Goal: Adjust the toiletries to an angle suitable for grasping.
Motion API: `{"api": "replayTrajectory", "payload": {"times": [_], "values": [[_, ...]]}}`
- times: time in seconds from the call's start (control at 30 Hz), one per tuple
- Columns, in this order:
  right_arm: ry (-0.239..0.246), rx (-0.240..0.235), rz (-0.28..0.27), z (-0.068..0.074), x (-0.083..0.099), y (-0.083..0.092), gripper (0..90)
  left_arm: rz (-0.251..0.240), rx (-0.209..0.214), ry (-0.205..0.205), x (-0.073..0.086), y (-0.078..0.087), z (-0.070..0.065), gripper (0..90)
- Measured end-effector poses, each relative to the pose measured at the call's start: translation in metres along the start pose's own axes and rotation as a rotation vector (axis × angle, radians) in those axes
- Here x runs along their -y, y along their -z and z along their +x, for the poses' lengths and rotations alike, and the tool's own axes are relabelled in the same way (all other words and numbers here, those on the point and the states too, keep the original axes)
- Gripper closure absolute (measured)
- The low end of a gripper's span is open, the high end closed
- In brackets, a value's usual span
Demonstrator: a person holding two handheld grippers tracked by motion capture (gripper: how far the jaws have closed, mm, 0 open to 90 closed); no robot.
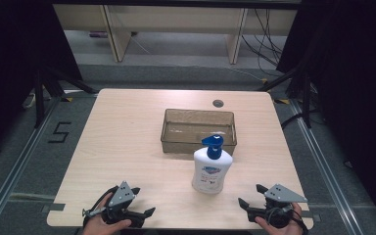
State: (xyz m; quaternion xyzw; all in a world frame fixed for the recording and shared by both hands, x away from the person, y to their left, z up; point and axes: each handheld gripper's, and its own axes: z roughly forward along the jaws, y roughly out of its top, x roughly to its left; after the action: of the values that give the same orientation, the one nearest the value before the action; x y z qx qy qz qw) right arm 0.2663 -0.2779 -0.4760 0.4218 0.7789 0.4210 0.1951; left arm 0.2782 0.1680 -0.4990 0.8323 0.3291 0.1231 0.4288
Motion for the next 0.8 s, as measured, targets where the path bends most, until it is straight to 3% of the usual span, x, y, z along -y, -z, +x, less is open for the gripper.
{"api": "replayTrajectory", "payload": {"times": [0.07, 0.1, 0.13, 0.23, 0.27, 0.3, 0.37, 0.4, 0.43, 0.47, 0.8], "values": [[-0.029, -0.008, -0.002, 0.0012, 0.0003, 0.0008, 20.0, -0.002, -0.007, -0.001, 0.0002, -0.0009, 0.0005, 15.5], [-0.018, -0.01, -0.01, -0.0004, 0.0002, 0.0005, 20.0, 0.0, -0.013, -0.002, 0.0003, -0.001, 0.0005, 15.5], [-0.065, -0.006, 0.002, 0.0032, -0.0002, 0.0024, 20.0, 0.001, -0.01, -0.001, 0.0003, -0.0009, 0.0008, 15.5], [-0.038, 0.004, -0.033, 0.0012, -0.0005, 0.0011, 20.0, 0.0, -0.008, -0.001, 0.0002, -0.0008, 0.0008, 15.5], [-0.028, -0.009, -0.051, -0.0008, -0.0013, 0.0017, 20.0, 0.001, 0.016, -0.003, -0.0007, 0.0007, 0.001, 15.1], [-0.029, -0.009, -0.047, -0.0009, -0.0019, 0.0025, 19.8, -0.043, 0.028, 0.031, -0.0005, -0.001, -0.0021, 15.0], [-0.036, -0.008, -0.054, -0.0005, -0.0021, 0.0027, 19.3, -0.049, 0.032, 0.031, -0.0014, -0.0004, -0.0029, 14.9], [-0.015, -0.005, -0.095, -0.0019, -0.003, 0.0026, 19.0, -0.05, 0.057, 0.003, -0.0022, 0.0015, -0.0032, 14.9], [-0.042, -0.019, -0.11, -0.0009, -0.0033, 0.003, 18.9, -0.069, 0.059, 0.008, -0.0017, 0.0006, -0.0043, 14.8], [-0.023, -0.003, -0.105, -0.0023, -0.0038, 0.0048, 18.9, -0.058, 0.064, 0.001, -0.0018, 0.0016, -0.0034, 14.8], [-0.033, -0.001, -0.145, -0.0007, -0.0089, 0.0103, 18.2, -0.056, 0.043, -0.002, -0.0015, 0.0029, -0.0024, 14.9]]}}
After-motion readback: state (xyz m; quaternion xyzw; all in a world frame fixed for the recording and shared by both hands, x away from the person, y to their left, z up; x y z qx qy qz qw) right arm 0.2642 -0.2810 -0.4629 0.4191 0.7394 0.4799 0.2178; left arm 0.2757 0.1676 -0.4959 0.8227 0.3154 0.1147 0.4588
